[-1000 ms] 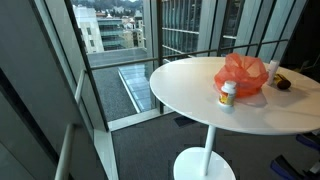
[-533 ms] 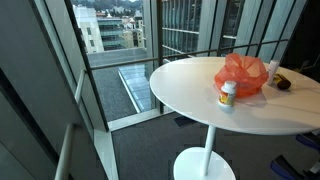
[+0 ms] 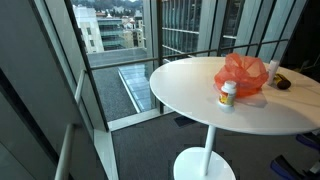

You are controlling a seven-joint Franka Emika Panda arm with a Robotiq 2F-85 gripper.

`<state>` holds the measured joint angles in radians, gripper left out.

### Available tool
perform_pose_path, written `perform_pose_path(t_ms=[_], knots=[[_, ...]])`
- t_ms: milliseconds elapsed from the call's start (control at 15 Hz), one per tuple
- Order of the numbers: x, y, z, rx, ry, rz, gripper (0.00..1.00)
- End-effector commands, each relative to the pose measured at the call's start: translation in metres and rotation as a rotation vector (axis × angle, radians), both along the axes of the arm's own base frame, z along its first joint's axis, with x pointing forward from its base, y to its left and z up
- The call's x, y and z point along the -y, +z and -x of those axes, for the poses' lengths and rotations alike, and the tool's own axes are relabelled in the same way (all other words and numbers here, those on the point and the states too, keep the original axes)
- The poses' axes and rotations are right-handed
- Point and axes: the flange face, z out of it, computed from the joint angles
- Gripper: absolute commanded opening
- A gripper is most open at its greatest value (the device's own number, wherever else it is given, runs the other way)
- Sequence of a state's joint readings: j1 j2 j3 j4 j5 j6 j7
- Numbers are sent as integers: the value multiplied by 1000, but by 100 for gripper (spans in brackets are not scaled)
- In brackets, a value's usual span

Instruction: Put the white bottle in the orange plastic bag

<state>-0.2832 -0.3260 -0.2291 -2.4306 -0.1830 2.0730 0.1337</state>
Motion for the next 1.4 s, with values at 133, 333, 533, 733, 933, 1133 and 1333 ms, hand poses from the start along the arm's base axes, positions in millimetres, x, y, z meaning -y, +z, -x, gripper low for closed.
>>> perform_pose_path(t_ms=[133,333,533,733,933,1133,1333], knots=[[23,-20,-55,16,-107,-16,100],[30,-24,-72,17,-138,23,100],[28,-30,-65,7,-118,6,100],[29,-29,-67,8,-123,8,100],[27,-39,-74,4,-127,-18,100],[24,-52,-84,4,-142,-49,100],[22,-67,-97,4,-156,-69,100]])
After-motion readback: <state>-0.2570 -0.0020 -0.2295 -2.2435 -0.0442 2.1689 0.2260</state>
